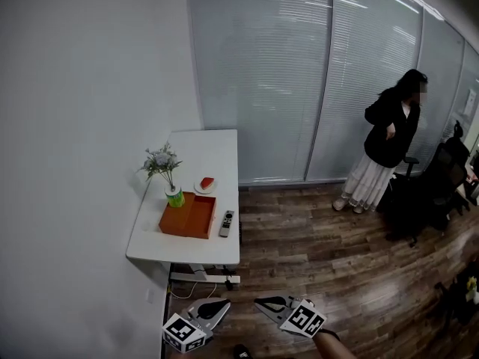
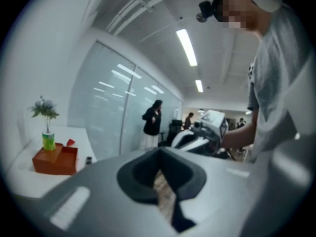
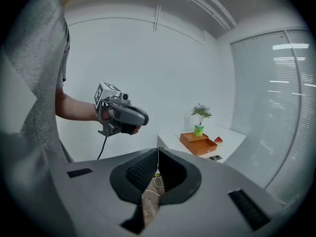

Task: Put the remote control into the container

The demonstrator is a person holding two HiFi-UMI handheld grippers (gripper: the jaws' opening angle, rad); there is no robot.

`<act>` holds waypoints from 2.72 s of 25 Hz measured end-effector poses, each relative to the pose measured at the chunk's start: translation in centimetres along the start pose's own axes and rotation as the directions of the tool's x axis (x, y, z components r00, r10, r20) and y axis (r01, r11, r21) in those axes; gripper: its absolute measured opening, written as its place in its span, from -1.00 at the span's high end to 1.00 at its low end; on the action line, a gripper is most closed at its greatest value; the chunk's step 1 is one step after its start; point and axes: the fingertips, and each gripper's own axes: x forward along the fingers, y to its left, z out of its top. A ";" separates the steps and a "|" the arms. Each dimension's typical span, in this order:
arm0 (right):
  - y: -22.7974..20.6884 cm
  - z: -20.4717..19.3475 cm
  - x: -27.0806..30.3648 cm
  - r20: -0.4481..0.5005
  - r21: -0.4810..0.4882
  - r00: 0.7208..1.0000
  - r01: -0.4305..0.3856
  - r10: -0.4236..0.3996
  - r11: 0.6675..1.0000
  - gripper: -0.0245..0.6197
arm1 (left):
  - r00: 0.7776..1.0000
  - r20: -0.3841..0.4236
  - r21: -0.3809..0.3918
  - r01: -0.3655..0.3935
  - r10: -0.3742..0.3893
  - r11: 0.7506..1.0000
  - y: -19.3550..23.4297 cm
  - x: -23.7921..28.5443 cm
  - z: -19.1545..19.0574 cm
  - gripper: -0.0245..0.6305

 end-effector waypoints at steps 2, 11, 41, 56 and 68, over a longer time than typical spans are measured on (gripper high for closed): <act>-0.2 -0.1 1.0 -0.012 0.010 1.000 0.014 -0.014 1.000 0.87 | 1.000 -0.010 -0.001 0.017 -0.017 1.000 1.0 -0.1 -0.5 0.94; -0.5 0.1 4.5 -0.037 0.022 0.999 0.035 -0.034 0.999 0.87 | 0.999 0.011 -0.011 0.051 -0.051 0.999 4.3 -1.1 -0.7 0.94; -5.4 0.1 8.0 -0.038 0.019 0.999 -0.017 0.017 1.000 0.87 | 0.999 -0.031 -0.029 0.040 -0.041 0.999 8.3 0.5 -0.1 0.94; -13.4 -1.1 8.2 -0.033 0.052 0.995 -0.093 0.095 0.994 0.87 | 0.997 -0.079 -0.068 -0.017 0.011 0.998 13.1 7.2 1.3 0.94; -21.2 -1.0 9.1 0.031 0.031 0.981 -0.193 0.192 0.981 0.87 | 0.983 -0.128 -0.070 -0.141 0.131 0.988 16.6 13.4 2.1 0.94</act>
